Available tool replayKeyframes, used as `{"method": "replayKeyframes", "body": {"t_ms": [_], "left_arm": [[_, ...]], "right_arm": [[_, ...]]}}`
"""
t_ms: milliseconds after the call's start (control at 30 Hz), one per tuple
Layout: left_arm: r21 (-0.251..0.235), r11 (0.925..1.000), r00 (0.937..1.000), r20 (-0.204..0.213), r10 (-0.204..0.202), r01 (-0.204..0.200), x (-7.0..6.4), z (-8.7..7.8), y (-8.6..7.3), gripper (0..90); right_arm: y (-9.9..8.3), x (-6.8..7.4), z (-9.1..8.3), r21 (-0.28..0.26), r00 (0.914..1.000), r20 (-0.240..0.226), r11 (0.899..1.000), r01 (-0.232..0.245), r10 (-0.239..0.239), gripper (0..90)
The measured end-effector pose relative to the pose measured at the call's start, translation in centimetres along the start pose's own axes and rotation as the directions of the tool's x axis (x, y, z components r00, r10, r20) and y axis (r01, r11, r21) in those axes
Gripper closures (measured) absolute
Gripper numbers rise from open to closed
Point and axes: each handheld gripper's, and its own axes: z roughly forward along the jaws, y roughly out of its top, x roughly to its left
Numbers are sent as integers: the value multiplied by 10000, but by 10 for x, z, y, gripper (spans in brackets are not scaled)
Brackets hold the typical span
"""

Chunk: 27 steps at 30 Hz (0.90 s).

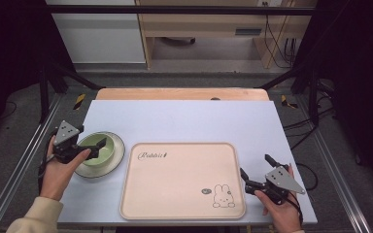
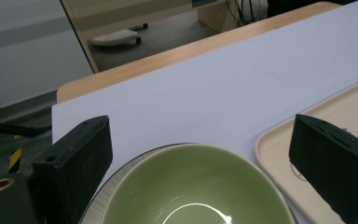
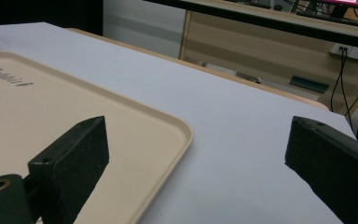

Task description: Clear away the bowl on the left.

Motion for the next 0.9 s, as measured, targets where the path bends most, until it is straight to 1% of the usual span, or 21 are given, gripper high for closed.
{"method": "replayKeyframes", "body": {"t_ms": [100, 167, 200, 267, 300, 400, 467, 500, 567, 600, 667, 733, 767, 800, 833, 900], "left_arm": [[162, 9998, 9998, -150, -103, 105, 7, 1, -2, 56], [227, 9995, 9993, -322, -211, 218, 11, 1, -4, 56], [227, 9995, 9993, -322, -211, 218, 11, 1, -4, 57], [429, 9979, 9976, -526, -456, 479, 18, 1, -7, 57], [441, 9976, 9971, -557, -512, 537, 20, 1, -7, 56], [681, 9958, 9966, -586, -571, 610, 24, 1, -10, 51], [790, 9946, 9956, -708, -619, 675, 27, 1, -12, 51], [817, 9939, 9949, -732, -687, 747, 28, 1, -13, 51], [847, 9907, 9917, -823, -992, 1061, 31, 1, -14, 54], [884, 9898, 9911, -818, -1047, 1119, 32, 2, -15, 57], [1058, 9859, 9881, -969, -1197, 1298, 35, 2, -16, 62], [1409, 9785, 9839, -1180, -1344, 1506, 37, 3, -18, 76], [1471, 9746, 9806, -1247, -1510, 1688, 38, 4, -19, 83], [1614, 9711, 9794, -1279, -1562, 1760, 40, 4, -20, 90], [1686, 9675, 9764, -1374, -1664, 1886, 41, 4, -21, 100], [1997, 9604, 9744, -1525, -1653, 1942, 41, 7, -23, 148]], "right_arm": [[0, 0, 0, 35, 10000, 41, 10000, -31, 31, 59], [-1, 0, 0, 38, 10000, 61, 10000, -32, 32, 50], [-1, 0, 0, 53, 10000, 82, 10000, -47, 46, 45], [-1, -1, 1, 32, 10000, 59, 10000, 6, -6, 33], [-1, -1, 1, 16, 10000, 45, 10000, 13, -14, 27], [-2, -2, 0, 19, 10000, 26, 10000, -92, 92, 21], [-2, -2, 0, 23, 10000, -17, 10000, -94, 94, 19], [-2, -2, 0, 31, 10000, -19, 10000, -87, 87, 19], [-2, -2, 0, 30, 9999, -72, 10000, -95, 95, 19], [-2, -2, 0, 36, 10000, -82, 10000, -50, 50, 19], [-2, -1, 0, 25, 9999, -116, 10000, -13, 13, 19], [-2, 0, 1, 60, 9999, -165, 10000, 21, -20, 20], [-2, 0, 1, 80, 9999, -171, 10000, 19, -18, 20], [-2, 1, 1, 80, 9998, -186, 10000, 37, -36, 20], [-2, 1, 1, 75, 9998, -193, 10000, 57, -56, 20], [-2, 1, 1, 76, 9997, -209, 9999, 85, -83, 20]]}}
